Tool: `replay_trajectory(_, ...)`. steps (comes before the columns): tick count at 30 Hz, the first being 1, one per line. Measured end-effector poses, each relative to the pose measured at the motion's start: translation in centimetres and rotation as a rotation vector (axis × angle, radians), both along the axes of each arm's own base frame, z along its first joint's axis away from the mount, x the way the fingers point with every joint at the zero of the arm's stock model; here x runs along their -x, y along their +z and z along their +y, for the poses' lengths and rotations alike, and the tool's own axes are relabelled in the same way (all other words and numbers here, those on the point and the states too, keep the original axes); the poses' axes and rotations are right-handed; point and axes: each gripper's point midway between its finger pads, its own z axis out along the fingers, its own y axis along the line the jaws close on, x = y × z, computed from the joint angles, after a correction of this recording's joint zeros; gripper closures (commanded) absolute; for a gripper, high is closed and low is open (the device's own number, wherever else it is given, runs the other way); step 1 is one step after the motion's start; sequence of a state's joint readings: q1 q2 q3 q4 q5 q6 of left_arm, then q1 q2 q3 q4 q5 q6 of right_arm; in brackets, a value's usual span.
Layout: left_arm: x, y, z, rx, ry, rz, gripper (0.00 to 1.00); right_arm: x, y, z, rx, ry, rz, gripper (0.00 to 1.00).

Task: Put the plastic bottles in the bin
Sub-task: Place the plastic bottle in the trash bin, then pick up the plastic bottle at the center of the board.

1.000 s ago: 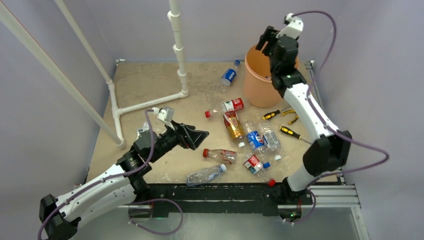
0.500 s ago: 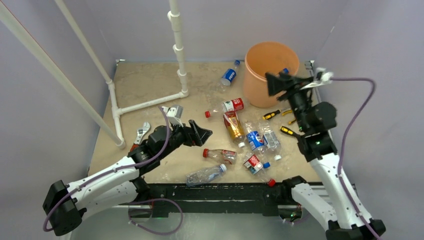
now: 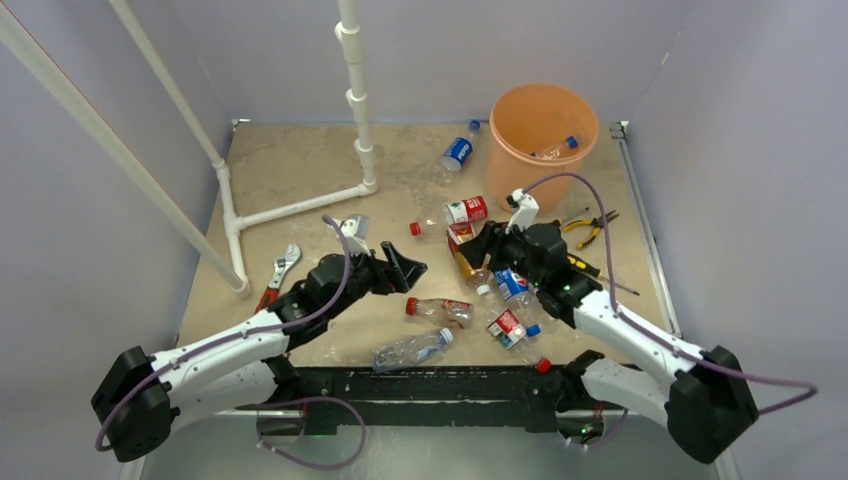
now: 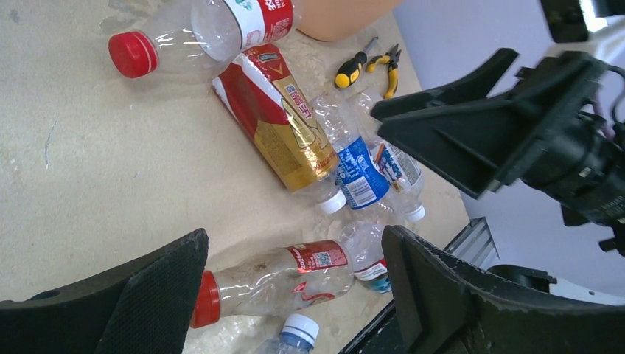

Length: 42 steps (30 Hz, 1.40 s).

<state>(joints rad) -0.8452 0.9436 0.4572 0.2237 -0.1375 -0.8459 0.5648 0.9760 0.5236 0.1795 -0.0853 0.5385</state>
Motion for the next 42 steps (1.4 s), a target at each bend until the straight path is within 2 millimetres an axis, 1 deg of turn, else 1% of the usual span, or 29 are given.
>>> replay_trajectory(5,0.7,0.5,1.0,0.028,0.012,-0.019,0.13,-1.7,-3.4,0.7,0.125,-0.038,0.079,0.35)
replay_trajectory(8,1.1,1.0,1.9,0.045,0.029,-0.039,0.13,-2.4,-5.1,0.7,0.193,-0.067,0.113,0.33)
replay_trajectory(13,1.1,1.6,2.6,0.059,0.051,-0.059,0.12,-3.2,-6.9,0.1,0.275,-0.108,0.15,0.27)
replay_trajectory(16,1.2,1.1,2.8,0.036,0.052,-0.049,0.12,-3.7,-7.8,0.0,0.317,-0.119,0.169,0.26)
replay_trajectory(20,1.3,0.1,2.8,0.006,0.046,-0.028,0.12,-3.8,-9.5,0.1,0.365,-0.112,0.197,0.25)
replay_trajectory(22,1.4,0.0,2.8,-0.004,0.04,-0.031,0.12,-3.5,-10.4,0.3,0.387,-0.099,0.216,0.26)
replay_trajectory(25,1.4,0.0,2.8,-0.009,0.033,-0.036,0.12,-3.1,-11.4,0.7,0.406,-0.082,0.233,0.27)
replay_trajectory(27,1.4,0.1,2.7,-0.01,0.03,-0.039,0.12,-3.0,-11.8,0.9,0.413,-0.078,0.237,0.3)
replay_trajectory(31,1.4,0.1,2.8,-0.01,0.029,-0.043,0.12,-3.0,-11.7,1.2,0.406,-0.075,0.23,0.34)
replay_trajectory(33,1.4,0.1,2.8,-0.01,0.029,-0.043,0.12,-3.0,-11.7,1.2,0.407,-0.076,0.229,0.35)
replay_trajectory(38,1.4,0.1,2.8,-0.014,0.027,-0.047,0.13,-3.1,-11.8,1.4,0.406,-0.074,0.224,0.25)
replay_trajectory(42,1.5,0.3,2.8,-0.009,0.023,-0.05,0.13,-2.8,-12.4,1.8,0.417,-0.06,0.227,0.21)
